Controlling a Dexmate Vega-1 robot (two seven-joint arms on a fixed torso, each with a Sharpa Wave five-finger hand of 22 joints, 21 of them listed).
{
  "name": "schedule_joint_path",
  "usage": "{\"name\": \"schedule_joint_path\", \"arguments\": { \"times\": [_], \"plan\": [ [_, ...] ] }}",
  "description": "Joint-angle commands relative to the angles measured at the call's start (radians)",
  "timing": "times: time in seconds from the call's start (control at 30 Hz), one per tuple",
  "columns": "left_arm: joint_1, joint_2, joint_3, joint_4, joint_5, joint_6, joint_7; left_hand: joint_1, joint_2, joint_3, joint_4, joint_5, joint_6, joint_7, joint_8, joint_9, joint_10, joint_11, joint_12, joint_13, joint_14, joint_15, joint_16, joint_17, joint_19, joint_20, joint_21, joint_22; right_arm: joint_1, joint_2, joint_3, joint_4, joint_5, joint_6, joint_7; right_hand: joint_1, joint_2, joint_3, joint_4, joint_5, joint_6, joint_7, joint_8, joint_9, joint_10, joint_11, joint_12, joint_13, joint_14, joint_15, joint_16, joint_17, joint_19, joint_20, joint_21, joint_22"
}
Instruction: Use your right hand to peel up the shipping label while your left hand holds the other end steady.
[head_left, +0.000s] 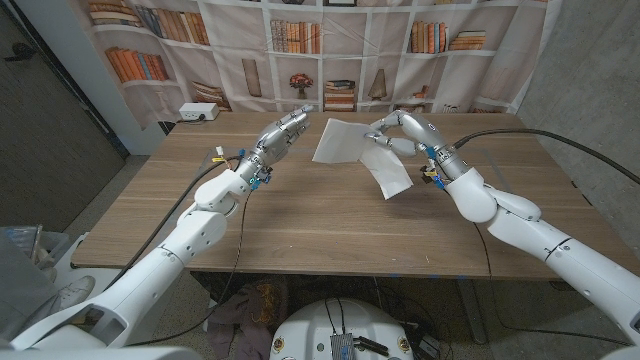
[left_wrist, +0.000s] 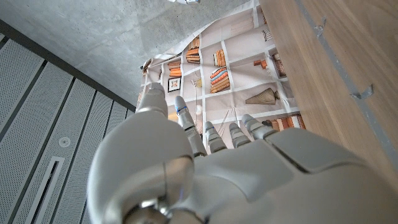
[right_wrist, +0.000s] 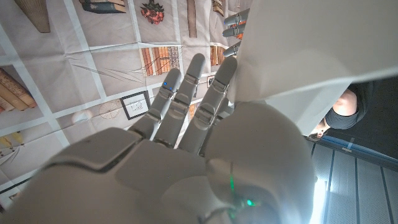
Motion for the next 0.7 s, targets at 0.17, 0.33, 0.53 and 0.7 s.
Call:
{"name": "schedule_joint_path", "arguments": {
  "times": [0.17, 0.33, 0.53, 0.7],
  "plan": [
    [-0.004, 0.052, 0.032, -0.058, 0.042, 0.041, -0.025, 0.033, -0.019, 0.019, -0.005, -0.009, -0.003, 0.001, -0.002, 0.002, 0.001, -0.001, 0.003, 0.004, -0.018, -0.057, -0.001, 0.003, -0.002, 0.017, 0.003, 0.0, -0.016, 0.027, 0.032, -0.018, 0.018, 0.075, 0.071, -0.005, -0.002, 0.005, -0.002, 0.002, 0.006, -0.001, -0.012, 0.011, 0.005, 0.0, -0.003, 0.003, -0.002, -0.118, -0.004, -0.008, 0.0, -0.137, -0.007, -0.001],
    [-0.008, 0.059, 0.037, -0.063, 0.037, 0.036, -0.051, 0.031, -0.033, 0.015, -0.004, -0.014, -0.005, 0.002, -0.005, 0.003, 0.002, 0.002, 0.003, 0.004, -0.018, -0.051, 0.0, 0.003, 0.006, 0.026, 0.006, 0.0, -0.016, 0.051, 0.034, 0.0, 0.008, 0.092, 0.063, -0.007, -0.001, 0.005, -0.001, 0.002, 0.011, -0.001, -0.012, 0.016, 0.007, 0.001, -0.002, 0.005, -0.001, -0.118, -0.002, -0.008, 0.001, -0.138, -0.009, -0.001],
    [-0.017, 0.066, 0.038, -0.055, 0.028, 0.015, -0.101, 0.022, -0.059, 0.004, 0.002, -0.017, -0.007, 0.002, -0.009, 0.004, -0.012, 0.012, -0.002, 0.005, -0.035, -0.032, -0.004, 0.003, 0.005, 0.041, 0.004, 0.0, -0.017, 0.065, 0.036, 0.009, 0.019, 0.1, 0.079, -0.006, -0.002, 0.006, -0.003, 0.002, 0.011, -0.001, -0.017, 0.019, 0.01, 0.001, -0.004, 0.004, 0.003, -0.118, 0.0, -0.009, 0.002, -0.138, -0.012, 0.0],
    [-0.027, 0.076, 0.041, -0.053, 0.032, 0.007, -0.128, 0.014, -0.07, -0.004, 0.007, -0.016, -0.008, 0.002, -0.01, 0.007, -0.021, 0.016, -0.004, 0.006, -0.046, -0.027, -0.005, 0.004, -0.004, 0.045, 0.0, 0.0, -0.014, 0.071, 0.033, 0.013, 0.026, 0.101, 0.099, -0.006, -0.002, 0.008, -0.004, 0.001, 0.013, -0.001, -0.022, 0.02, 0.012, 0.001, -0.007, 0.002, 0.004, -0.118, 0.001, -0.01, 0.003, -0.138, -0.014, 0.0]
  ]
}}
